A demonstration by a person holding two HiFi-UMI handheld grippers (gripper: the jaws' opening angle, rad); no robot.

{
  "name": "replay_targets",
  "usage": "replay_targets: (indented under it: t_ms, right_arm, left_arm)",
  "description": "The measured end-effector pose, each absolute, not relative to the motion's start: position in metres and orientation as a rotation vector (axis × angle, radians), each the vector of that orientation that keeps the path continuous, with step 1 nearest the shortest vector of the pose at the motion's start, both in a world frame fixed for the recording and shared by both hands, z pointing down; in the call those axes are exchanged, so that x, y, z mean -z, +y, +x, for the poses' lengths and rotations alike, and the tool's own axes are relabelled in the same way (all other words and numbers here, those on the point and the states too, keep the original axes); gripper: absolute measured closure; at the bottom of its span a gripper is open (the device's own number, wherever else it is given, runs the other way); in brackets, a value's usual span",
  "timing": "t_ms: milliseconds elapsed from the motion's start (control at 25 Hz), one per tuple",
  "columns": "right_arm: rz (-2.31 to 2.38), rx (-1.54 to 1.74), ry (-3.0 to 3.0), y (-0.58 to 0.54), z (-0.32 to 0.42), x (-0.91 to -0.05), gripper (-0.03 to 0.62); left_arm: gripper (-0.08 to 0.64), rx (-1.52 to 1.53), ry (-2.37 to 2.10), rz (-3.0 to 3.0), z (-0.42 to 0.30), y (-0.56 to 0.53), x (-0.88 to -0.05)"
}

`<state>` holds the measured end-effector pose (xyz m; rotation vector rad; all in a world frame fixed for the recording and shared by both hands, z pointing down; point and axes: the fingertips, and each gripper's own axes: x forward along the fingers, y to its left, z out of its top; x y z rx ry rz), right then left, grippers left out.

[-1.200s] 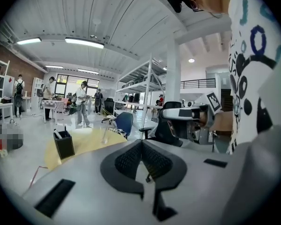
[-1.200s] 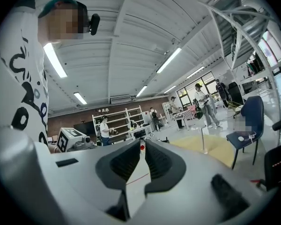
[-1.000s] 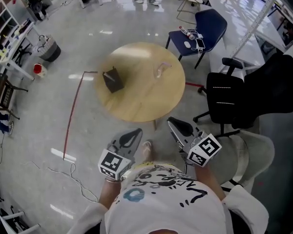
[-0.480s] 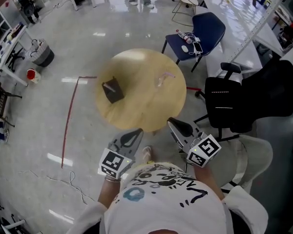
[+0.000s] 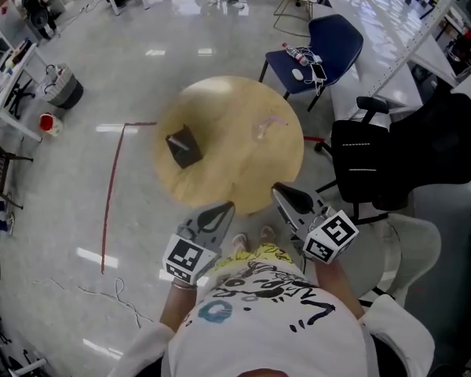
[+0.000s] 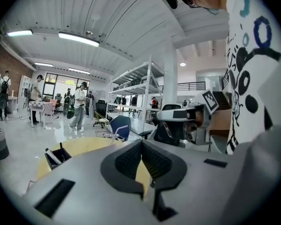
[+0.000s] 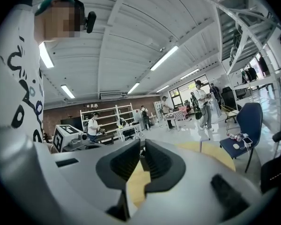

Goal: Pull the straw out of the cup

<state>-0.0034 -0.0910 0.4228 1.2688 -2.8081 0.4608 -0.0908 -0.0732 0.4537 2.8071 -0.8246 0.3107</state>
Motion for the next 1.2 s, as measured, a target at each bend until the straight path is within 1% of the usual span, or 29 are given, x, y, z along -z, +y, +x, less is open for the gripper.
replay_targets:
  t_ms: [640,960,1200]
  right_arm:
    - [1.116,-0.419,-2.846,-0.124,-0.029,-0.416,0.563]
    - [1.091,-0.469,-2.867,-0.157,-0.016,-0.422,0.563]
    - [1.038,-0.477,-2.804,-0.186,0.022,-0.443,0.563]
  left_arm:
    - [0.545,-0.277,-0.925,2.780,-0.102,-0.098,-0.455]
    - [0.545,-0.307,-0.949,2.745,-0.095,-0.129,-0.457]
    - [0.545,-0.324,-0.989,2.715,-0.064,-0.165,-0.458]
